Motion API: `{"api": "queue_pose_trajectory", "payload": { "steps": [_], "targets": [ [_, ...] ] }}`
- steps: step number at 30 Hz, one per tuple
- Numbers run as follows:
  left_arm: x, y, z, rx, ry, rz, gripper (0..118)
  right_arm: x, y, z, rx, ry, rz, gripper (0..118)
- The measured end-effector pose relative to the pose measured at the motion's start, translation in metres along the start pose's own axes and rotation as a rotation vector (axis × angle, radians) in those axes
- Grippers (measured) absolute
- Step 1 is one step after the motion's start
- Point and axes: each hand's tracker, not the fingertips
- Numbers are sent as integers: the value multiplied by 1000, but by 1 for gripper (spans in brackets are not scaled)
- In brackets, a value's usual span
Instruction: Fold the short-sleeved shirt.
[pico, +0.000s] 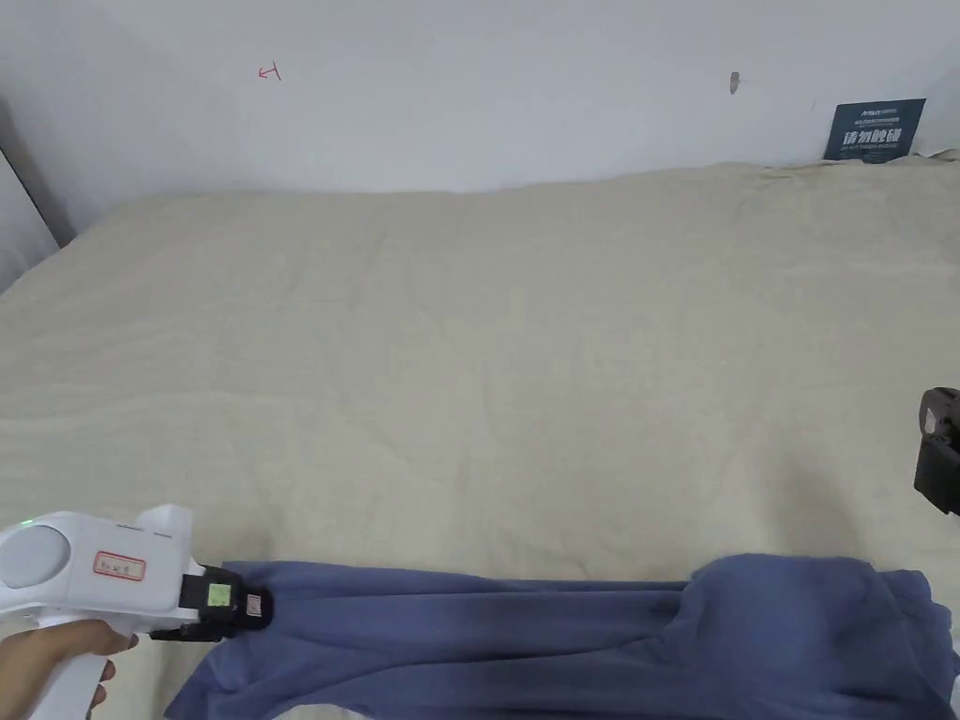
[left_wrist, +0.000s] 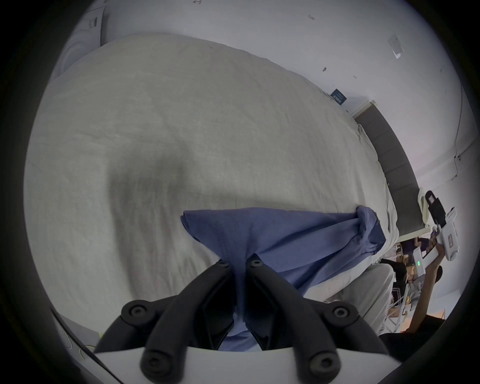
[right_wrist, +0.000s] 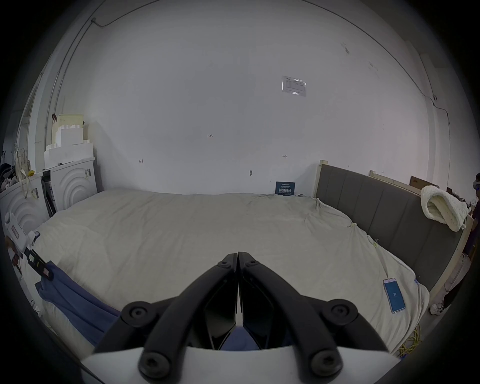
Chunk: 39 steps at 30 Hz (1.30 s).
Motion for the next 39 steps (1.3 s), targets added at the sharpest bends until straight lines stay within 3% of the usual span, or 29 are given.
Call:
{"api": "queue_pose_trajectory", "payload": {
  "steps": [12,16,27,39],
  "targets": [
    [-17,4,34,45,147,129,3,5,-5,0,-4,11,-18,0],
    [19,7,18,21,193,65,3,8,-8,2,-5,12,-27,0],
    [125,14,-44,-48,-16,-31,3,16,-11,16,-1,20,-32,0],
    [191,1,-128,-144,-105,-84,3,36,-14,24,-16,-16,-36,0]
  ]
}}
